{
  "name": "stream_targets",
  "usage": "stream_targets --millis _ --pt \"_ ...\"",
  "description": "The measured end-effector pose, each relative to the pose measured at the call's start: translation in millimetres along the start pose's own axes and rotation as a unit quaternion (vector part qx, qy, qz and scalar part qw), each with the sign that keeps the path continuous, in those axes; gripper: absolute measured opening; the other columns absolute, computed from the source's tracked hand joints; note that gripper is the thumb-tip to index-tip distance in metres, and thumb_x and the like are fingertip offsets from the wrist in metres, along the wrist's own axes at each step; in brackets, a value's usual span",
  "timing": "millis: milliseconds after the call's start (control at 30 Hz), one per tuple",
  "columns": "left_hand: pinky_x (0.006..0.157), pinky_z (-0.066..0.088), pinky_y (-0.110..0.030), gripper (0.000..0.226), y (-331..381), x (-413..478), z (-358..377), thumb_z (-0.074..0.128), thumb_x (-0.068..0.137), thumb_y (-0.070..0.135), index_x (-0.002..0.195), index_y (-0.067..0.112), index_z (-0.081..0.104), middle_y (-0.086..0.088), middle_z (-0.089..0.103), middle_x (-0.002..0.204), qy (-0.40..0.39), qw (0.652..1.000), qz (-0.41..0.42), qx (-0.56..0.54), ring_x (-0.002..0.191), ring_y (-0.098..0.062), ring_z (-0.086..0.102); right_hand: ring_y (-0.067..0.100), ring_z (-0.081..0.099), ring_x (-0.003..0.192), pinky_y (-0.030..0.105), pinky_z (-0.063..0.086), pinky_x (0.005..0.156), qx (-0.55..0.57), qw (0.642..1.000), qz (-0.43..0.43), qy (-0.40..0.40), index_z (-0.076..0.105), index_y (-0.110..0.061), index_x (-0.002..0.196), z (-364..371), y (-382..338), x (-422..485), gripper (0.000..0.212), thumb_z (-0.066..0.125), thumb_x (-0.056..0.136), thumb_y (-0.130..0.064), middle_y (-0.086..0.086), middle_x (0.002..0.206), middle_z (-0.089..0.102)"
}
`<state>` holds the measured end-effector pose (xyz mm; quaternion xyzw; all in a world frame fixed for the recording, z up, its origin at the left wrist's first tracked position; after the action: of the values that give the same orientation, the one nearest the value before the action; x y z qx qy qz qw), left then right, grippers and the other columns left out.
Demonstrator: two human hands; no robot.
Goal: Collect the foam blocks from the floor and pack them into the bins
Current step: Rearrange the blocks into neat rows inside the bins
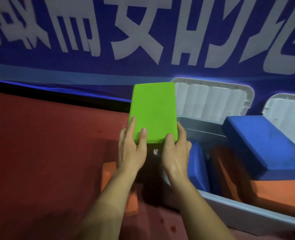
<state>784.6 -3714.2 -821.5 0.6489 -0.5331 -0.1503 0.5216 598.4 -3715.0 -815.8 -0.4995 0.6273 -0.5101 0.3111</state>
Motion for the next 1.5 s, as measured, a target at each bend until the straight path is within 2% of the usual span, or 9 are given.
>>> stream_targets --millis 133,300,467,600,733,867,1067,1267,1500 --pt "0.104 0.041 -0.036 0.054 -72 -6 -57 0.052 0.100 0.047 0.152 0.034 0.042 -0.011 0.054 0.137 0.001 0.992 -0.081 0.093 0.128 -0.031 0.052 0.028 0.056 0.115 0.039 0.044 0.102 -0.027 0.993 0.000 -0.113 0.050 -0.029 0.136 85 14 -23 0.067 0.041 0.076 -0.056 0.008 0.122 0.061" --pt "0.096 0.047 -0.041 0.056 -147 -46 -68 0.047 0.100 0.052 0.153 0.043 0.032 -0.004 0.045 0.132 -0.101 0.962 -0.168 0.187 0.118 -0.037 0.059 0.035 0.064 0.096 0.038 0.042 0.075 -0.137 0.969 0.073 -0.195 0.045 -0.017 0.093 124 85 -49 0.044 0.061 0.092 -0.058 0.008 0.093 0.064" --pt "0.103 0.041 -0.039 0.057 -196 -96 -28 0.032 0.103 0.057 0.157 0.045 0.019 -0.009 0.033 0.137 -0.238 0.908 -0.255 0.230 0.123 -0.037 0.055 0.037 0.059 0.124 0.034 0.045 0.092 -0.231 0.922 0.105 -0.293 0.035 -0.019 0.149 139 140 -70 0.055 0.056 0.102 -0.037 0.017 0.134 0.063" --pt "0.109 0.034 -0.042 0.055 -196 -99 -31 0.026 0.100 0.065 0.143 0.036 0.045 -0.007 0.038 0.136 -0.201 0.887 -0.279 0.309 0.130 -0.031 0.045 0.033 0.053 0.132 0.033 0.041 0.104 -0.313 0.881 0.090 -0.344 0.044 -0.016 0.149 144 149 -76 0.051 0.054 0.102 -0.035 0.018 0.141 0.058" --pt "0.102 0.037 -0.046 0.057 -145 -51 -52 0.025 0.099 0.058 0.129 0.026 0.061 -0.007 0.049 0.133 -0.015 0.953 -0.168 0.252 0.122 -0.033 0.050 0.031 0.054 0.126 0.034 0.038 0.106 -0.251 0.931 -0.016 -0.265 0.054 -0.016 0.141 126 88 -58 0.042 0.051 0.102 -0.033 0.013 0.131 0.058" --pt "0.108 0.038 -0.043 0.066 -73 -14 -32 0.024 0.095 0.060 0.131 0.021 0.063 -0.005 0.058 0.130 0.022 0.992 -0.051 0.117 0.123 -0.029 0.052 0.020 0.057 0.117 0.033 0.042 0.103 -0.172 0.966 -0.106 -0.162 0.062 -0.021 0.128 78 33 -38 0.030 0.052 0.102 -0.032 0.002 0.121 0.063" --pt "0.108 0.042 -0.039 0.064 19 -21 59 0.030 0.096 0.059 0.130 0.018 0.064 -0.003 0.063 0.128 -0.058 0.997 0.050 0.013 0.124 -0.024 0.055 0.021 0.055 0.110 0.032 0.041 0.093 -0.206 0.974 -0.091 0.013 0.063 -0.022 0.124 -50 23 2 0.030 0.053 0.099 -0.034 0.000 0.115 0.055" --pt "0.112 0.037 -0.032 0.070 85 -79 162 0.025 0.093 0.067 0.138 0.026 0.059 0.003 0.060 0.138 -0.192 0.979 0.062 -0.026 0.130 -0.016 0.052 0.038 0.049 0.114 0.051 0.039 0.089 -0.312 0.917 -0.103 0.227 0.068 -0.019 0.121 -187 30 17 0.033 0.070 0.089 -0.028 0.012 0.124 0.054" --pt "0.116 0.036 -0.038 0.065 138 -139 248 0.029 0.095 0.063 0.151 0.033 0.044 0.004 0.048 0.151 -0.296 0.948 0.047 -0.106 0.140 -0.014 0.043 0.035 0.019 0.148 0.058 0.022 0.116 -0.289 0.914 0.008 0.285 0.038 -0.035 0.154 -299 71 28 0.061 0.057 0.098 -0.047 0.013 0.163 0.020"
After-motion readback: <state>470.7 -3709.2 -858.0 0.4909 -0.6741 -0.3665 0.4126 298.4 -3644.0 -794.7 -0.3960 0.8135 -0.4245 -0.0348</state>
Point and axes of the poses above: each hand's wrist, its own x-axis towards the middle knuckle, its own z-axis out of the palm, y = z × x, the point moved 9 cm from there along x, towards the middle knuckle
